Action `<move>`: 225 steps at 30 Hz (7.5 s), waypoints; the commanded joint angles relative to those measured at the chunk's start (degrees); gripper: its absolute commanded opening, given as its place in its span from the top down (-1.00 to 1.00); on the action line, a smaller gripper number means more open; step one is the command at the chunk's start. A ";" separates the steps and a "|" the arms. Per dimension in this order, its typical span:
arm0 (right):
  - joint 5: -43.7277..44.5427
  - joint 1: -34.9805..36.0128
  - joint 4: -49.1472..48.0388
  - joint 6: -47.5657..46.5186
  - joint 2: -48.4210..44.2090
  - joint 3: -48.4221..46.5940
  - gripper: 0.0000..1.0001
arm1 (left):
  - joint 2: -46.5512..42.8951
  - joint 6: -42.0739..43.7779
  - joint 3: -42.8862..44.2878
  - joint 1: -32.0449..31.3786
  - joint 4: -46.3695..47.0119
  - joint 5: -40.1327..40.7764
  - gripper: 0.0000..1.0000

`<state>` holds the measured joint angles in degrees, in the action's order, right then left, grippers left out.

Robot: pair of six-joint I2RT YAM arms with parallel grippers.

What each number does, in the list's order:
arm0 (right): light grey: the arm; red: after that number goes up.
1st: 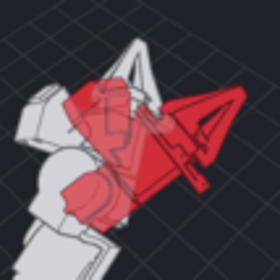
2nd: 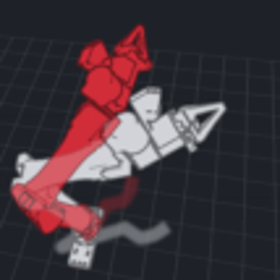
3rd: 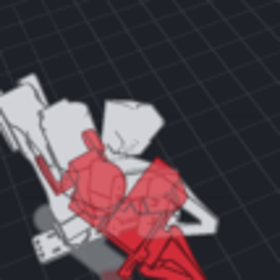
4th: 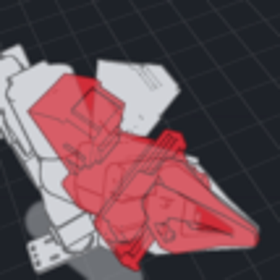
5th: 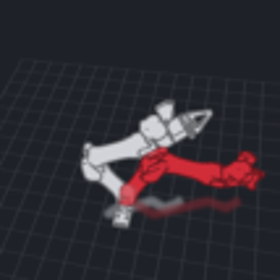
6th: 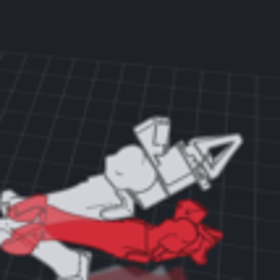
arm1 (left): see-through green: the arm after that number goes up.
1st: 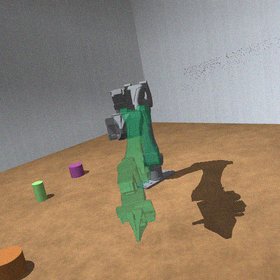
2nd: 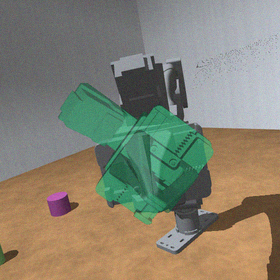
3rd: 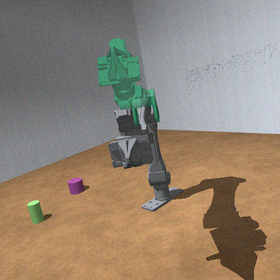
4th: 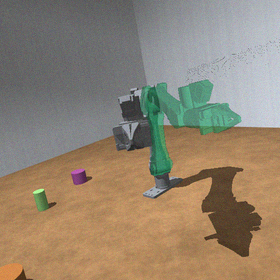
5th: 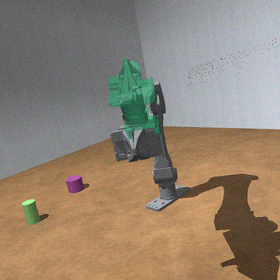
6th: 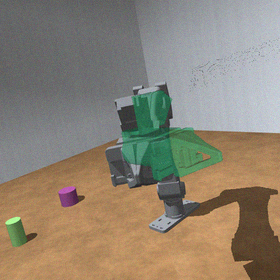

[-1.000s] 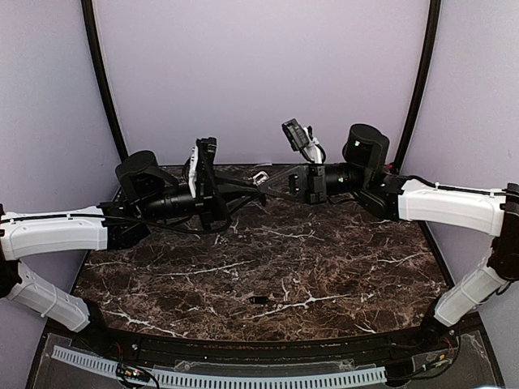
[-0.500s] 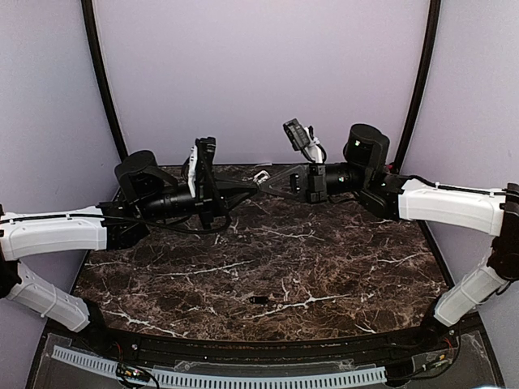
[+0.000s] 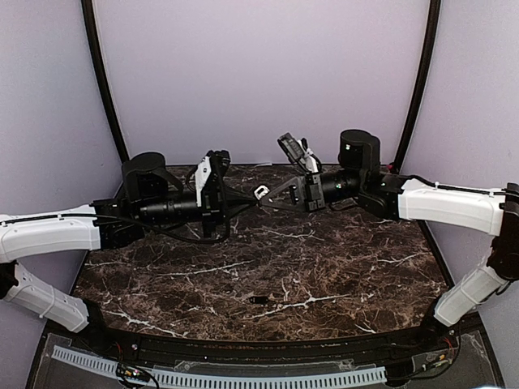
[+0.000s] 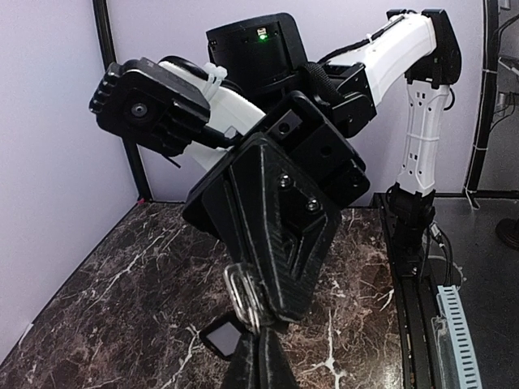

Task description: Remove the keys from the keyring

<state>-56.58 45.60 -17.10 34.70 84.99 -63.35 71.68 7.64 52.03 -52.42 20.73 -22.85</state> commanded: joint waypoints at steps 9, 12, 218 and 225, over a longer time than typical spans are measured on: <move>0.71 -0.69 19.53 -10.22 1.87 -9.11 1.00 | 0.42 10.89 5.03 -4.08 -17.69 10.06 1.00; 1.88 -0.99 26.14 -14.08 2.21 -11.35 1.00 | -0.23 11.00 4.49 -4.09 -18.08 9.81 1.00; -10.11 0.54 33.91 -19.57 -2.11 -13.84 1.00 | 11.15 -9.74 4.68 2.43 -10.88 -2.58 1.00; -2.00 -2.42 30.19 -14.78 -2.90 -9.07 1.00 | 9.80 -8.87 3.15 1.31 -8.71 -4.29 1.00</move>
<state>-56.90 43.59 21.06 15.79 85.67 -74.41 82.04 -0.89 57.43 -51.90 14.22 -29.34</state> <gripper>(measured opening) 0.015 0.030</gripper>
